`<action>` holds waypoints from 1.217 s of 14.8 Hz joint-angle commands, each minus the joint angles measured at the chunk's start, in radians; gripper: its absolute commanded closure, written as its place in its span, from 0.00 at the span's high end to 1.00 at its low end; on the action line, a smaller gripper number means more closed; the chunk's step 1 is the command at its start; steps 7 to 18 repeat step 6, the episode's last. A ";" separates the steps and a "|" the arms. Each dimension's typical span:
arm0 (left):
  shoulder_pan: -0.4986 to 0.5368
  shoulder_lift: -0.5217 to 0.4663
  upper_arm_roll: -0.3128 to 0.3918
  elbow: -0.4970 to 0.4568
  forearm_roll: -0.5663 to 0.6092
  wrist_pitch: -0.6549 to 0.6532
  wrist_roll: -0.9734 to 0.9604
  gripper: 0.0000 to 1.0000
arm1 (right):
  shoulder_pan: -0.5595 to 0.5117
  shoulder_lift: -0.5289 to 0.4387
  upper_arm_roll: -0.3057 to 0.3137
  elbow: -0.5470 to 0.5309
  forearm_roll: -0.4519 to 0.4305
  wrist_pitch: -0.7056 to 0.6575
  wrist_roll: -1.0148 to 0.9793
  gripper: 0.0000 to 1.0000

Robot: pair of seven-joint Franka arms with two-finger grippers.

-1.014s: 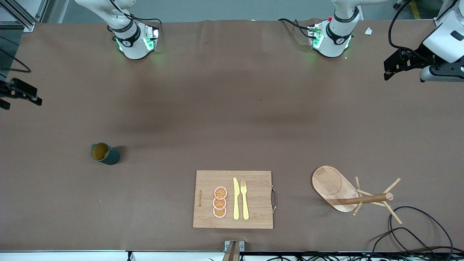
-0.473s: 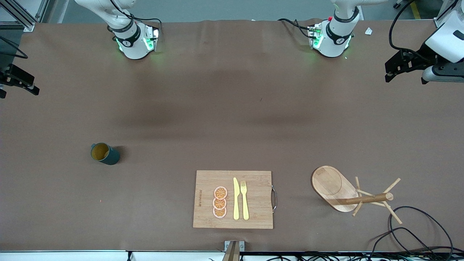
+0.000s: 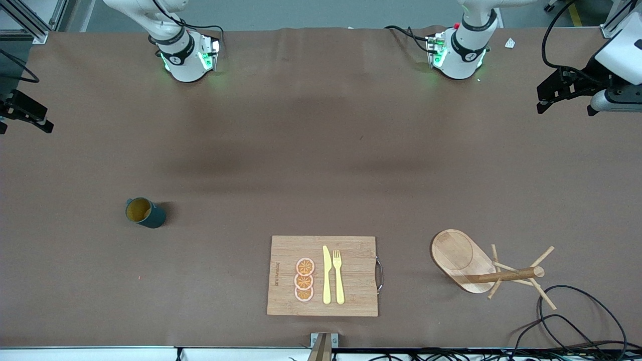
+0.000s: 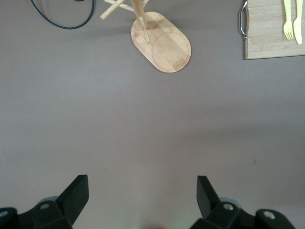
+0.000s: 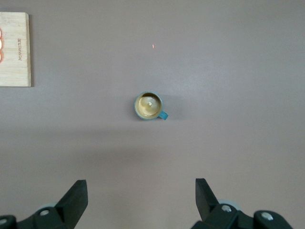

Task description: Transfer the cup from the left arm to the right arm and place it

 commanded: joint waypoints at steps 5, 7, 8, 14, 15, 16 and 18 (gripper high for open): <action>-0.001 -0.015 -0.017 0.001 0.004 -0.009 0.002 1.00 | 0.016 -0.007 0.001 0.020 -0.020 -0.003 0.017 1.00; -0.001 -0.015 -0.017 0.001 0.002 -0.009 0.003 1.00 | 0.016 -0.007 0.001 0.020 -0.020 -0.004 0.015 1.00; -0.001 -0.015 -0.017 0.001 0.002 -0.009 0.003 1.00 | 0.016 -0.007 0.001 0.020 -0.020 -0.004 0.015 1.00; -0.001 -0.015 -0.017 0.001 0.002 -0.009 0.003 1.00 | 0.016 -0.007 0.001 0.020 -0.020 -0.004 0.015 1.00; -0.001 -0.015 -0.017 0.001 0.002 -0.009 0.003 1.00 | 0.016 -0.007 0.001 0.020 -0.020 -0.004 0.015 1.00; -0.001 -0.015 -0.017 0.001 0.002 -0.009 0.003 1.00 | 0.016 -0.007 0.001 0.020 -0.020 -0.004 0.015 1.00; -0.001 -0.015 -0.017 0.001 0.002 -0.009 0.003 1.00 | 0.016 -0.007 0.001 0.020 -0.020 -0.004 0.015 1.00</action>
